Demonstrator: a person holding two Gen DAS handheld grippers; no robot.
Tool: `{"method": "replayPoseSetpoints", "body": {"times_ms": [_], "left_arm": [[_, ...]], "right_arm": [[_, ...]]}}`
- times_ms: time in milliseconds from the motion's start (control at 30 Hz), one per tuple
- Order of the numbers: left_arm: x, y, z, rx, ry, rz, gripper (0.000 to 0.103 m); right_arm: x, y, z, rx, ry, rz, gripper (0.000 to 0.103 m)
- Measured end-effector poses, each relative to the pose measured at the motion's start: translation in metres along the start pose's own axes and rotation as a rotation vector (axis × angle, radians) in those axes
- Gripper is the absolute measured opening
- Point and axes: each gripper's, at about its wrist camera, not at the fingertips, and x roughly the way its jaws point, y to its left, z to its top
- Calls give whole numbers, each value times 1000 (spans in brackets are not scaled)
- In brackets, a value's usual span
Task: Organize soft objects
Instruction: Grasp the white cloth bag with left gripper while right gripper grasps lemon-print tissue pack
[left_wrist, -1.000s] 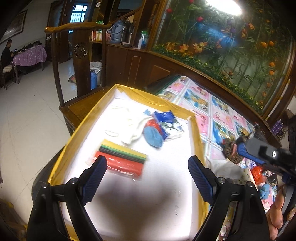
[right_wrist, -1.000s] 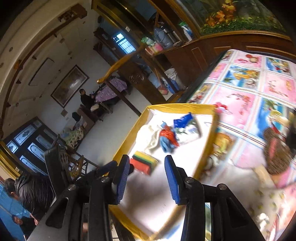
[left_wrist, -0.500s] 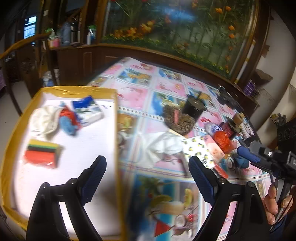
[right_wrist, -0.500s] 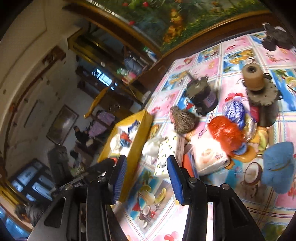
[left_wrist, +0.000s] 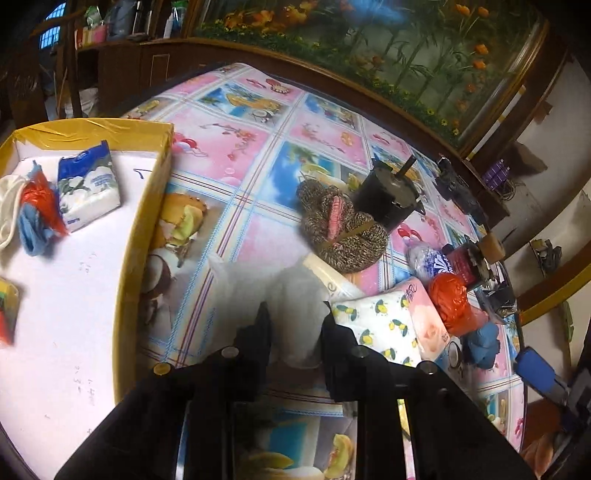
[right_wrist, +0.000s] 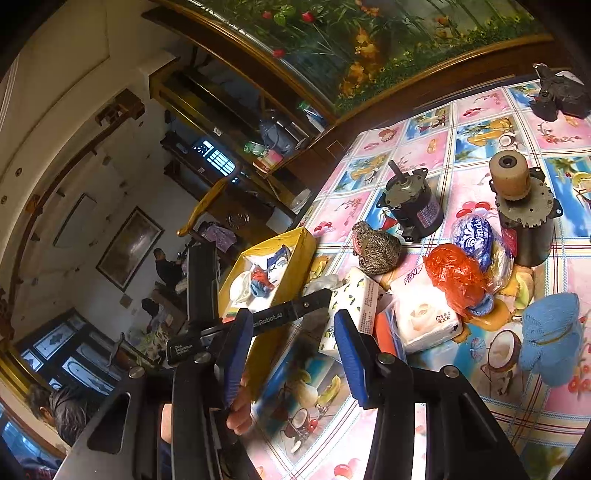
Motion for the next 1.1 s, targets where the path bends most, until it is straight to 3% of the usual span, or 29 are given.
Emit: {"method": "replayPoseSetpoints", "body": {"times_ms": [167,433,567,700,933,967,1000,1100], "left_arm": [[-37,0,-28,38,-82,-11,23],[-60,-2,-92,123,-106,-21,23],[-59,-5,-100,171,-145,33,23],[-57,-1,-100,149,-137,9,23],[-54,-1,-101,145,-130,8,23],[-55,0,-101,144,-131,8,23],[-54,-1,-101,145,-132,8,23],[-54,-1,-101,145,-132,11,23]], "right_arm": [[10,0,-3,-28,24,-72,59],[50,13,-14,-171,92,-272,61],[72,25,-16,-231,121,-377,75],[94,41,-14,-336,135,-525,85],[134,46,-20,-444,210,-662,85],[135,40,-22,-444,215,-681,81],[134,34,-24,-436,216,-686,59],[117,24,-20,-375,190,-636,55]]}}
